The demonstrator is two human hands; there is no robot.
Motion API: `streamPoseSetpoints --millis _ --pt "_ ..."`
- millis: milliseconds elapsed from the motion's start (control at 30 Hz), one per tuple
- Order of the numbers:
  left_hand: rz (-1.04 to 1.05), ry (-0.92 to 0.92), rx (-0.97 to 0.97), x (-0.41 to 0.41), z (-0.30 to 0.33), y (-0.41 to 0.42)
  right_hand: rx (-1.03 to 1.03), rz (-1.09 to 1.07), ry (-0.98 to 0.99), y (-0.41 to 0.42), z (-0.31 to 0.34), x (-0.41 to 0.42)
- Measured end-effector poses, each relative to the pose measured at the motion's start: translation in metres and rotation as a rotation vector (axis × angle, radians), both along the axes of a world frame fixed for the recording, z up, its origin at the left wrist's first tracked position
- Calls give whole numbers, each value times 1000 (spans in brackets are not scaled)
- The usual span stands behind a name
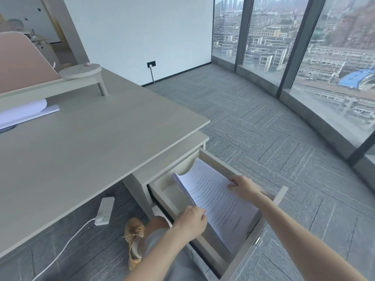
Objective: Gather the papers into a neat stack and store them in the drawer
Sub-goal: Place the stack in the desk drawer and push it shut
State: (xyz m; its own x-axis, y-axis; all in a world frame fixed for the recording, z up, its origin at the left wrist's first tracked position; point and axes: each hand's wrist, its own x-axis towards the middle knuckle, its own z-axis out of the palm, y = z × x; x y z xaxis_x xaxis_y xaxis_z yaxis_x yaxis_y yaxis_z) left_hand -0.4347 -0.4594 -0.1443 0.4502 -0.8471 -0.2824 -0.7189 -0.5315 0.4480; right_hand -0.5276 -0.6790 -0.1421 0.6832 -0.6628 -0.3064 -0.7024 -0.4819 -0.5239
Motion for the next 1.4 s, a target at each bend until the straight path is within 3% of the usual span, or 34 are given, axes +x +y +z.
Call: streamPoseSetpoints --millis 233,433,633,867,1100,1267,1400 --pt "-149 -176 313 12 -8 -15 -45 -14 72 -3 -26 11" --pt "-247 -202 552 14 -17 -29 -60 -22 163 -5 -32 15" --pt "-306 -239 669 17 -16 -35 -90 37 249 -3 -33 11" --pt "-274 -359 499 38 31 -41 -143 -17 106 16 7 -22" --pt "-132 -489 76 88 99 -43 -241 -210 -176 48 26 -84" --pt "-88 -563 -232 131 128 -48 -253 -459 -307 67 16 -129" --pt "-78 -565 -118 168 126 -49 -11 -495 -307 70 2 -148"
